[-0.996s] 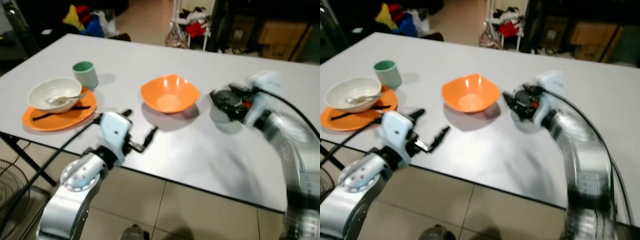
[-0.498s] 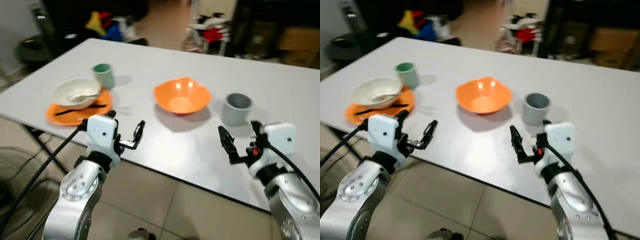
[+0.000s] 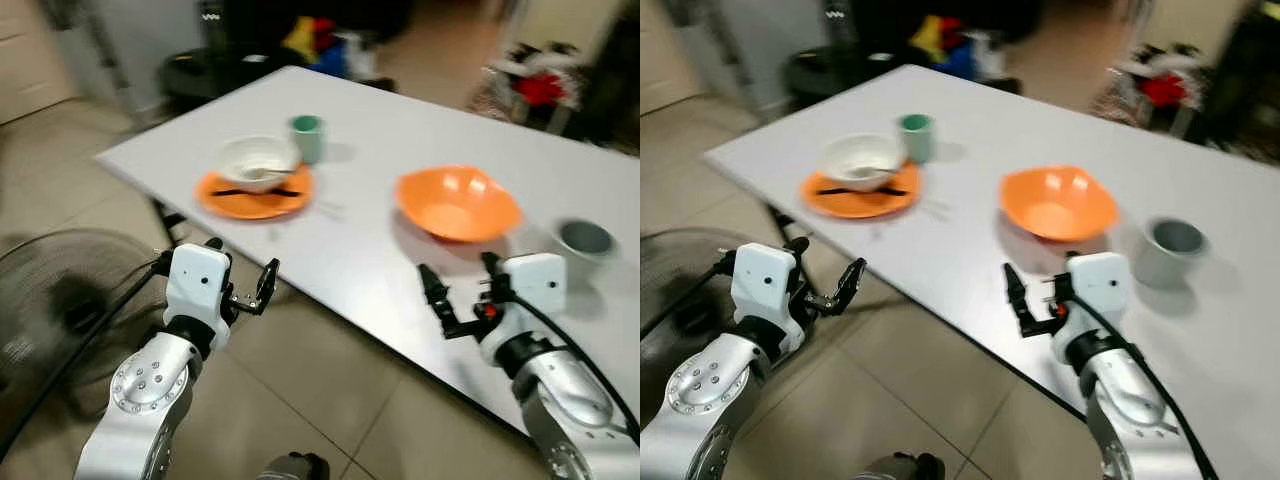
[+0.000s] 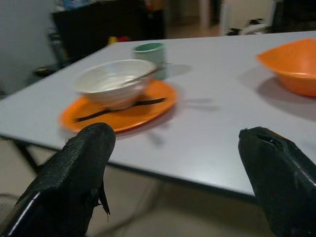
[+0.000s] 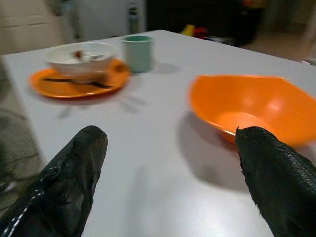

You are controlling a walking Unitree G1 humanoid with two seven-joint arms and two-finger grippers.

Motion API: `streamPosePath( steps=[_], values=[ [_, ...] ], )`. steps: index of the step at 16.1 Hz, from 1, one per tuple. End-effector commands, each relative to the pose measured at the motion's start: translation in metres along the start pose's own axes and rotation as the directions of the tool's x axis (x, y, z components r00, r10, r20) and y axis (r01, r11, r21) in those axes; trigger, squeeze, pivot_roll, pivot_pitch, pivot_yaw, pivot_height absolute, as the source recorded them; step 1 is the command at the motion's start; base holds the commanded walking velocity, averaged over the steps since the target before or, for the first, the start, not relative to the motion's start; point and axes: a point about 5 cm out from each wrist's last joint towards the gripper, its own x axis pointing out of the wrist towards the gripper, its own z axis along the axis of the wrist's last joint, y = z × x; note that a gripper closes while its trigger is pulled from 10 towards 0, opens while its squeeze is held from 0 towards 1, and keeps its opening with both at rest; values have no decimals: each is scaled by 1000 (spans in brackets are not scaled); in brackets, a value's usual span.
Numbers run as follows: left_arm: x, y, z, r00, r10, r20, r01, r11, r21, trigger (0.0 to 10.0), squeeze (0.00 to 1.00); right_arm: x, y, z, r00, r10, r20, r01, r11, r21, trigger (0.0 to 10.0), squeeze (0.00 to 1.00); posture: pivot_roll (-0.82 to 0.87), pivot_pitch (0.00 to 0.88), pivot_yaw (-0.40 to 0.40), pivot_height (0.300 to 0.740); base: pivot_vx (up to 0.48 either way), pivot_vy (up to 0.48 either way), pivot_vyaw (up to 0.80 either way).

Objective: Setting the table

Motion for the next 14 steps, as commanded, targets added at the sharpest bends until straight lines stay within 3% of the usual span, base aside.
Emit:
streamPosePath(
  steps=[1, 8, 14],
  values=[
    [1, 0, 7, 1000, 0, 27, -1, 1000, 26, 10000, 0, 3, 0, -3, 1000, 8, -14, -7, 1000, 4, 10000, 1000, 111, 0, 58, 740, 0, 0, 800],
    [9, 1, 8, 1000, 3, 25, -3, 1000, 22, 10000, 0, 15, 2, 5, 999, -16, 37, 13, 997, 78, 10000, 1000, 109, 0, 64, 740, 0, 0, 800],
    [8, -1, 8, 1000, -11, 19, 11, 1000, 6, 10000, 0, 15, 2, -1, 1000, -25, 2, 25, 998, 56, 10000, 1000, 109, 0, 65, 740, 0, 44, 667]
  ],
)
